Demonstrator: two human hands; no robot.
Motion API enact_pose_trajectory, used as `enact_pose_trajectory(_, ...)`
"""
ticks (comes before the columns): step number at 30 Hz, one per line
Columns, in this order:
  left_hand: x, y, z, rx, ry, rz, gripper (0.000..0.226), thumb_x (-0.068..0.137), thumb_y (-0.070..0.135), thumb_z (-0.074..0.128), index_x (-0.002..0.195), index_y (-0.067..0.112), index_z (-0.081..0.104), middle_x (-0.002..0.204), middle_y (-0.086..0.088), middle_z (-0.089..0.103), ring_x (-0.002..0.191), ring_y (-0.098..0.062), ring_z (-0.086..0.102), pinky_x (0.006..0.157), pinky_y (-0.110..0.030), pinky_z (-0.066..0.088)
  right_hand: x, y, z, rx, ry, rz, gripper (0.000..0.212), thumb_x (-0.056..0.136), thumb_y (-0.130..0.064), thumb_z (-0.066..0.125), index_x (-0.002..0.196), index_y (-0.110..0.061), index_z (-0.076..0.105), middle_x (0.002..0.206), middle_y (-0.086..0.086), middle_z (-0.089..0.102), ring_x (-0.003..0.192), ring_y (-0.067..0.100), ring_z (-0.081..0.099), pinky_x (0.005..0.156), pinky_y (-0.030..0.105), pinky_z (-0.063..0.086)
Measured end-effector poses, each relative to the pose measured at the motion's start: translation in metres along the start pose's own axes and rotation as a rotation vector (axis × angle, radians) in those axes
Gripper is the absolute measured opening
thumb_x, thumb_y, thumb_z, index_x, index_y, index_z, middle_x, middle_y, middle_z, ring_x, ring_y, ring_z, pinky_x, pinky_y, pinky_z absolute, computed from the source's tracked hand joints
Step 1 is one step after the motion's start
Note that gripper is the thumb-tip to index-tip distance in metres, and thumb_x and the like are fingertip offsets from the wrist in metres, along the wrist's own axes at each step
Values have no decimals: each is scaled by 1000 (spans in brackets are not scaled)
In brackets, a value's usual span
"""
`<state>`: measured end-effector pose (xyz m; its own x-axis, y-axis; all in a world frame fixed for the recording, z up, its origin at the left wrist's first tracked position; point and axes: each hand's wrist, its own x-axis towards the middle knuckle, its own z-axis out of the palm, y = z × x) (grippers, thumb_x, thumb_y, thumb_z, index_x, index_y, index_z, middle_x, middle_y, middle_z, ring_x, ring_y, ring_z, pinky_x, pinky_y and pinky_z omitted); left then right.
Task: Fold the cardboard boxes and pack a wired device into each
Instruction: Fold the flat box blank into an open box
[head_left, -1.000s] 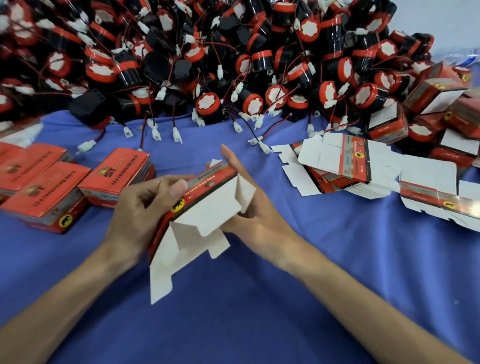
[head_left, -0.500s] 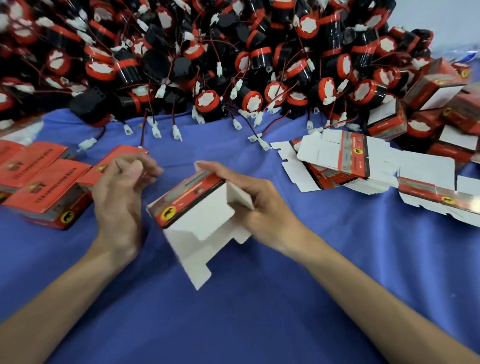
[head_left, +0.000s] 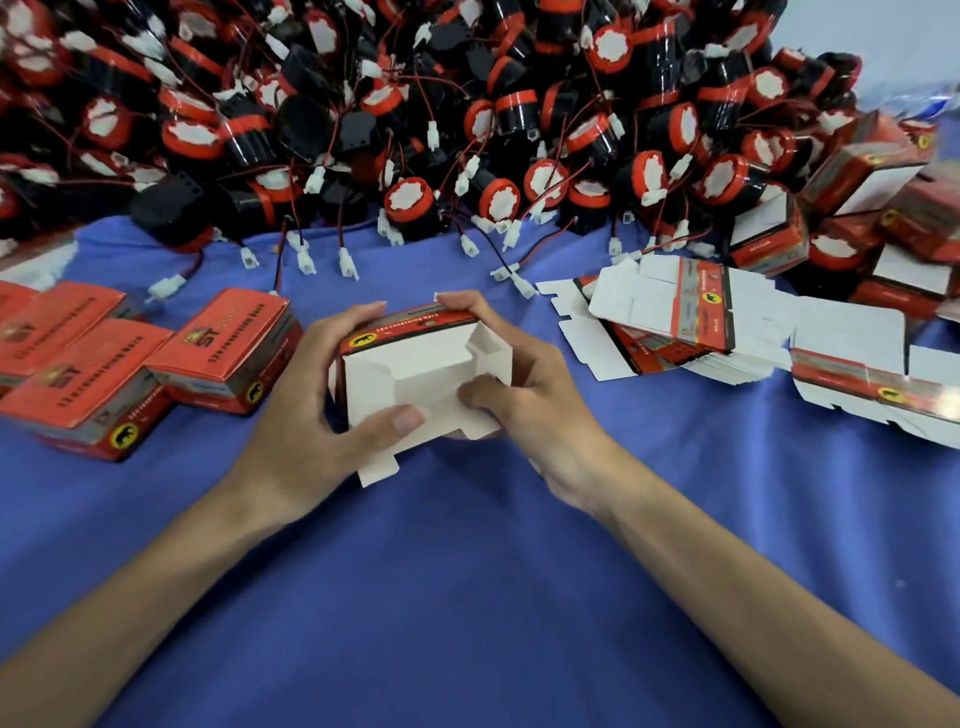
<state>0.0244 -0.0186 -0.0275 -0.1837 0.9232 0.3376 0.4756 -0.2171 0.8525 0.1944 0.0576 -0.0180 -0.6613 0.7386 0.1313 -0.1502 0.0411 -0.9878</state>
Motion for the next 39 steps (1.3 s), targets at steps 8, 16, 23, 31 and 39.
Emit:
enact_pose_trajectory(8,1,-5,-3,55,69,46,52,73,18,60,117,43,49,119,16,57,108,9,54,88,-9,42,-6,-2,6,-231,-117,-101,67,85,9,43,118,-49,47,112,-12,62,89,14,59,80,40,56)
enact_pose_trajectory(16,2,-3,-3,-40,89,-1,39,70,15,59,102,36,55,98,23,67,87,12,59,72,-4,42,-12,-12,-1,-103,-330,30,65,87,-16,57,139,-44,31,145,0,46,121,23,56,106,32,43)
enact_pose_trajectory(23,2,2,-3,-60,60,29,45,59,44,59,103,34,54,93,35,65,83,13,60,70,-3,44,-7,-10,3,-193,-235,-32,57,75,-36,69,123,-57,44,131,-16,54,107,7,62,99,32,47)
enact_pose_trajectory(31,1,-11,-12,-132,-60,91,42,74,10,58,110,30,58,101,23,65,91,5,61,77,-10,46,-10,-5,1,-334,-307,-65,96,70,-30,80,140,-57,19,147,-4,42,117,11,57,99,32,49)
enact_pose_trajectory(39,1,-9,-13,-145,-123,80,45,72,38,64,115,27,53,106,22,63,97,5,59,82,-8,43,-7,-2,8,-492,-198,-152,97,70,-29,84,141,-50,21,155,4,28,120,8,54,92,35,53)
